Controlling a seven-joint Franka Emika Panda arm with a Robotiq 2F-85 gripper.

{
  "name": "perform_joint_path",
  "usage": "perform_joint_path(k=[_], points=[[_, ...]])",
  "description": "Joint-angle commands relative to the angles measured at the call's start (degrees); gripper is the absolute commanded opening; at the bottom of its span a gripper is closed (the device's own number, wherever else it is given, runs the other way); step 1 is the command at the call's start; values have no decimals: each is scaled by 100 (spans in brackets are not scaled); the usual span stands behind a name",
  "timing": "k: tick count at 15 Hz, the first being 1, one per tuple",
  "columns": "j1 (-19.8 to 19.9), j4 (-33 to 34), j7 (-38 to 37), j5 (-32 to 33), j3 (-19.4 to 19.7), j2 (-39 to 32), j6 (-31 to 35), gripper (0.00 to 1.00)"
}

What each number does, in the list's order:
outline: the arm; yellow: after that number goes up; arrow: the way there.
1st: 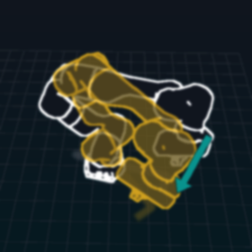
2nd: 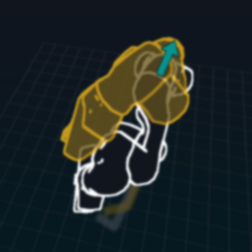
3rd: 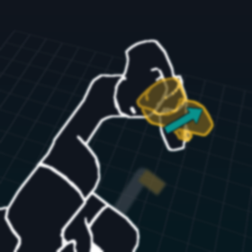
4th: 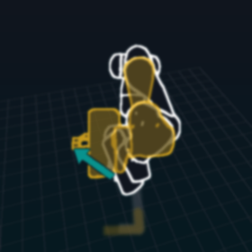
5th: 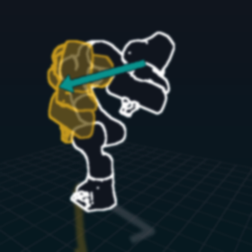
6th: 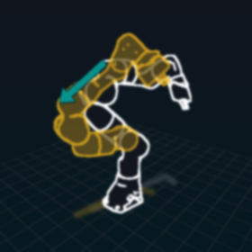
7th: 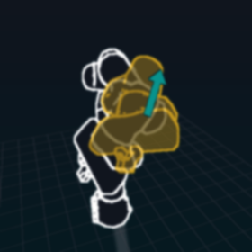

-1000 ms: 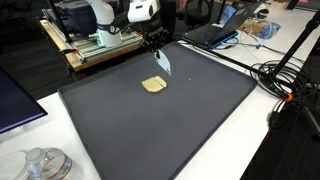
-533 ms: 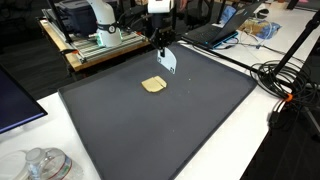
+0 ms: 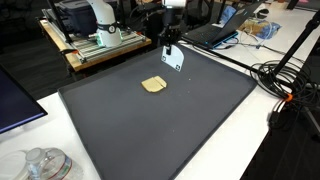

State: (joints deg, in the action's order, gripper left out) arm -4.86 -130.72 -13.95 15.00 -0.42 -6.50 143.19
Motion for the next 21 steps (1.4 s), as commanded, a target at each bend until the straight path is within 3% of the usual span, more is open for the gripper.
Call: perform_joint_path(k=[1,8,14,18,21], points=[[-117,-39,-353,79,-105,-37,396,1],[-363,9,-813,736,-110,-155,351,1],[-603,61,-1413,1408,-117,-235,-242,1],[-650,82,-1409,1478,-152,-401,-526,1],[-691,14,-1275,1603,-180,-564,-232,1]])
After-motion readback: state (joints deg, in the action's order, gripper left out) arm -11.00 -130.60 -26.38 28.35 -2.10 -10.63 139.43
